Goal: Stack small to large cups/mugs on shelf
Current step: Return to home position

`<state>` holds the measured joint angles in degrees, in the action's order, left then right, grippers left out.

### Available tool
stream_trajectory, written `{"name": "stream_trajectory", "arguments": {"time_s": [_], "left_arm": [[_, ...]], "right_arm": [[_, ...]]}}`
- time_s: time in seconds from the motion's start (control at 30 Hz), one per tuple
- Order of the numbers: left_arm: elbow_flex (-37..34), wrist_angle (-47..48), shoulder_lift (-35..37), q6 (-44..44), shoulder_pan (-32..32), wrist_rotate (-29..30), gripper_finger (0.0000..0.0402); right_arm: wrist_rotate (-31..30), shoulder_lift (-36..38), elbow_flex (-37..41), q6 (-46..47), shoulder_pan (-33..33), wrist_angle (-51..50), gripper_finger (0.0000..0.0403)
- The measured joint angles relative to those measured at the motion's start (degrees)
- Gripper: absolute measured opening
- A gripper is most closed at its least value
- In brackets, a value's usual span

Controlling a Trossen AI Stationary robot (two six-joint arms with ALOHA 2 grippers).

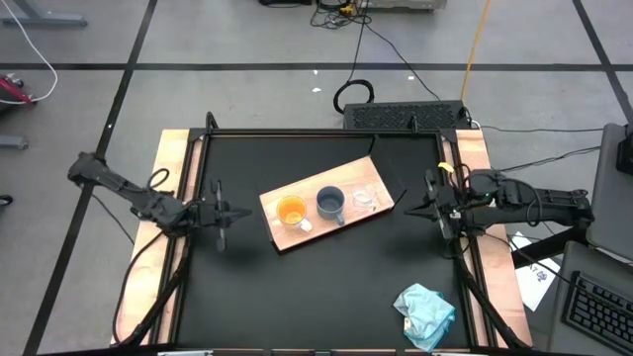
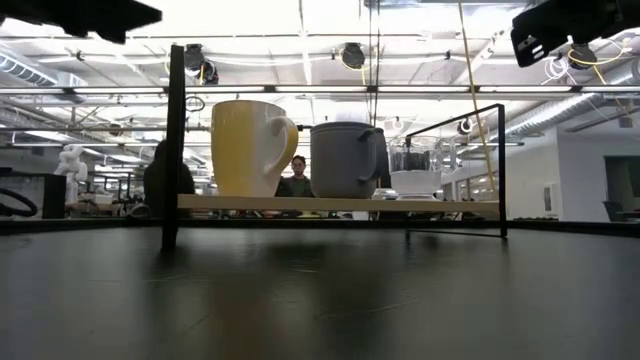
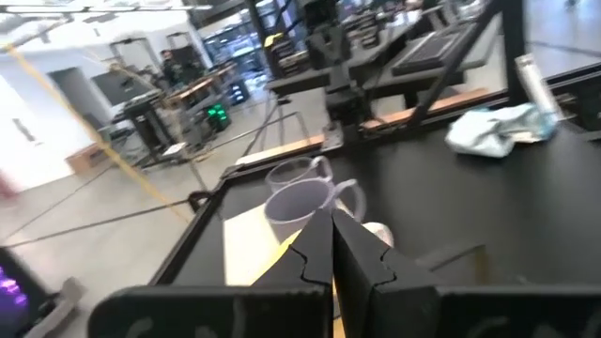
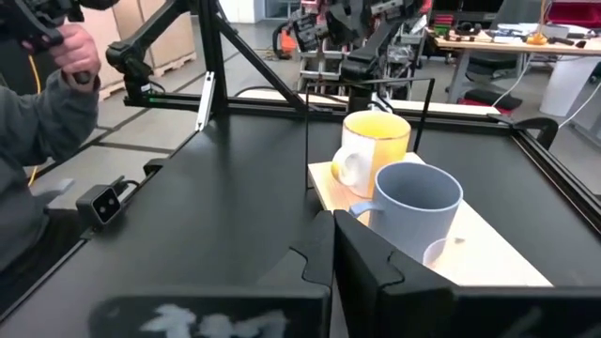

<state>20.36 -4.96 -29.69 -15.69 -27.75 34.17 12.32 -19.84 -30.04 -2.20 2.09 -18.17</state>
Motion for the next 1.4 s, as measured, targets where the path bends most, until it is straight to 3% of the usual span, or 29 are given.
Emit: {"name": "stream_trajectory", "arguments": {"time_s": [0.17, 0.33, 0.8, 1.17, 1.4], "left_arm": [[-4.67, -6.84, 0.46, -2.50, 6.00, -3.44, 0.0000], [-10.62, -10.58, 7.21, -3.57, 9.02, -4.10, 0.0000], [-11.83, 7.48, 26.77, 0.47, 8.80, -6.18, 0.0000], [-11.83, 11.89, 28.62, 1.57, 6.29, -6.30, 0.0000], [-11.83, 12.93, 28.61, 4.25, 5.08, -7.83, 0.0000]], "right_arm": [[0.00, 0.02, 0.00, -0.13, 0.00, -0.07, 0.0000], [0.00, 0.00, 0.00, -0.05, 0.00, -0.55, 0.0000], [-1.60, 0.96, 4.85, -0.37, 0.51, 2.40, 0.0000], [-2.08, 8.84, 8.53, 1.41, 1.73, 4.26, 0.0000], [-1.75, 12.71, 15.16, 6.76, 1.62, 11.90, 0.0000]]}}
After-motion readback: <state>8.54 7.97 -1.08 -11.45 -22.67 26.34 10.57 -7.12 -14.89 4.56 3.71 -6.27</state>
